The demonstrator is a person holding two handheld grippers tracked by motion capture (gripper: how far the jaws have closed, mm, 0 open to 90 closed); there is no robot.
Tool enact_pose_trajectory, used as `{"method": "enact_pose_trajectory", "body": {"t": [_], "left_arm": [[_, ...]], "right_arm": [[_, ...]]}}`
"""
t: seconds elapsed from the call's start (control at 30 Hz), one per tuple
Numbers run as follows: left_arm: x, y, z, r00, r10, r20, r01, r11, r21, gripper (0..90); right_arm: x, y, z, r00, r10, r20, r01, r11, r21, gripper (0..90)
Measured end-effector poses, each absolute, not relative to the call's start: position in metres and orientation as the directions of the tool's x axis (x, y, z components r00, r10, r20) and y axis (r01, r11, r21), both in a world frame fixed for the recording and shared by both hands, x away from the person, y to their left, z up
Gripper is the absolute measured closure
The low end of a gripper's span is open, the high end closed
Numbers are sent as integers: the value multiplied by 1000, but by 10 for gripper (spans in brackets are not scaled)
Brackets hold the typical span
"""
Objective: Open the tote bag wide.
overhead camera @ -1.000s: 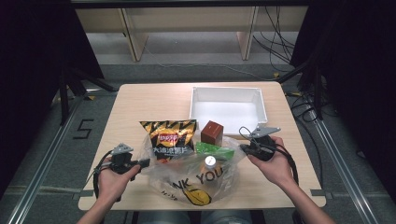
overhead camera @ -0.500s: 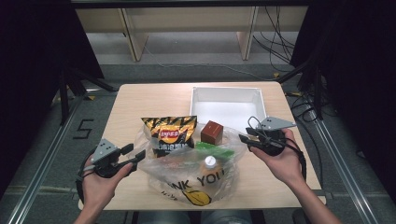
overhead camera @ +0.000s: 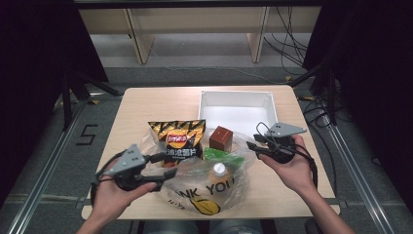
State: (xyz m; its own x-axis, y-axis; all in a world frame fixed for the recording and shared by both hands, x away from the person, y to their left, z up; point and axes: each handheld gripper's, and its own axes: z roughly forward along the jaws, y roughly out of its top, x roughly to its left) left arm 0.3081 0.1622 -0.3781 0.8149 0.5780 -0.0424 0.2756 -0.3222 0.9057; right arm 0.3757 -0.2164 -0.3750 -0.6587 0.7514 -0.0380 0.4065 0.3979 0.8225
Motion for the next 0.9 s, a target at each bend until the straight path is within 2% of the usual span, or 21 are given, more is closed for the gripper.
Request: {"method": "enact_pose_trajectory", "body": {"t": [0.13,0.27,0.33,0.53,0.7,0.8,0.9], "left_arm": [[311,140,-386,863,503,-44,269,-384,883,309],[317,126,-391,882,471,19,219,-445,868,341],[319,120,-393,896,440,58,181,-480,858,401],[318,108,-397,920,368,135,96,-545,833,650],[315,104,-400,926,357,122,100,-544,833,824],[313,103,-401,924,370,99,119,-523,844,884],[310,103,-401,916,392,80,133,-486,864,895]], "right_arm": [[375,-218,-377,-656,754,-42,403,396,825,621],[375,-217,-379,-661,750,-36,411,402,818,621],[376,-216,-380,-667,744,-41,400,404,823,620],[375,-216,-381,-661,750,-34,411,400,819,620],[374,-215,-382,-659,752,-27,422,398,814,620],[374,-216,-383,-661,750,-26,421,399,814,620],[375,-216,-384,-675,737,-36,415,420,807,620]]}}
